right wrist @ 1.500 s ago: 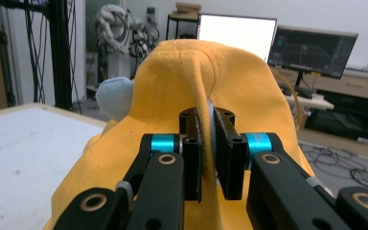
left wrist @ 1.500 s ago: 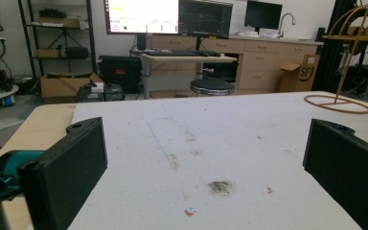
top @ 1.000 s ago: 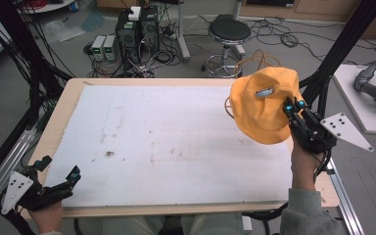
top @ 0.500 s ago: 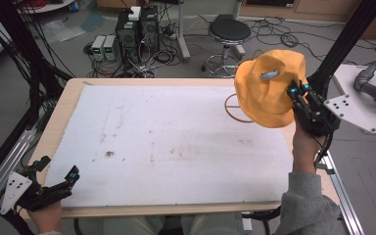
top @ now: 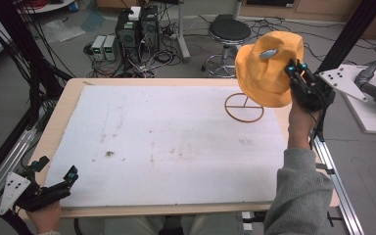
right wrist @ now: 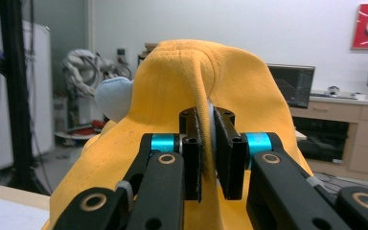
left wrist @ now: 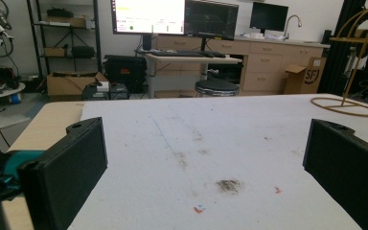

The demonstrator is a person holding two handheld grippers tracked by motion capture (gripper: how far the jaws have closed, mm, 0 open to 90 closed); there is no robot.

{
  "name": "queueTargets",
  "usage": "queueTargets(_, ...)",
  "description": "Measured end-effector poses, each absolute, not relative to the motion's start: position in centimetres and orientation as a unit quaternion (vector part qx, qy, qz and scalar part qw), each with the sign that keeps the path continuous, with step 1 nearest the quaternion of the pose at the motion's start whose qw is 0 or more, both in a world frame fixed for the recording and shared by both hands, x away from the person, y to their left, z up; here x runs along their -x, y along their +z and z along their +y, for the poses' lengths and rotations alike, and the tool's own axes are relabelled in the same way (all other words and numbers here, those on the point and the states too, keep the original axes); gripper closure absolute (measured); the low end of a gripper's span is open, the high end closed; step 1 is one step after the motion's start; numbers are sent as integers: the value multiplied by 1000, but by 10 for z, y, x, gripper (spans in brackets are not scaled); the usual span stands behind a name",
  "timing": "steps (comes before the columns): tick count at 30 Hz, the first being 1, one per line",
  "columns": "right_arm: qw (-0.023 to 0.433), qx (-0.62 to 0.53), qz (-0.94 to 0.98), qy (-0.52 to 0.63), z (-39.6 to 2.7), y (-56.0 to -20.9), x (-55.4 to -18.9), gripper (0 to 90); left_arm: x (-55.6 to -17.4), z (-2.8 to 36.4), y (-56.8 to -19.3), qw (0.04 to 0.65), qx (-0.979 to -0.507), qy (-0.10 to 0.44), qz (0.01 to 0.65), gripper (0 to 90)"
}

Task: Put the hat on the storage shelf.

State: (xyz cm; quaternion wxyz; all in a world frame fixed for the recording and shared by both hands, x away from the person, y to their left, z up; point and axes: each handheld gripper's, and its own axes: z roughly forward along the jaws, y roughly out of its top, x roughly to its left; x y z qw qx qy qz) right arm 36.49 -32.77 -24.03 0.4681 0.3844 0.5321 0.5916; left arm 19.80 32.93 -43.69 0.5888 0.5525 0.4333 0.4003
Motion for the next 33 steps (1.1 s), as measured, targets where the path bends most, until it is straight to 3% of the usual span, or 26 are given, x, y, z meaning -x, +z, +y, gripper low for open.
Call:
queueTargets(12,460,-423,528,576,-326,-254,-414,830,-198,331,-438,588,-550,398,439,17)
queueTargets(33,457,-438,551,544,-315,-272,-453,824,-199,333,-440,584,-553,398,442,17)
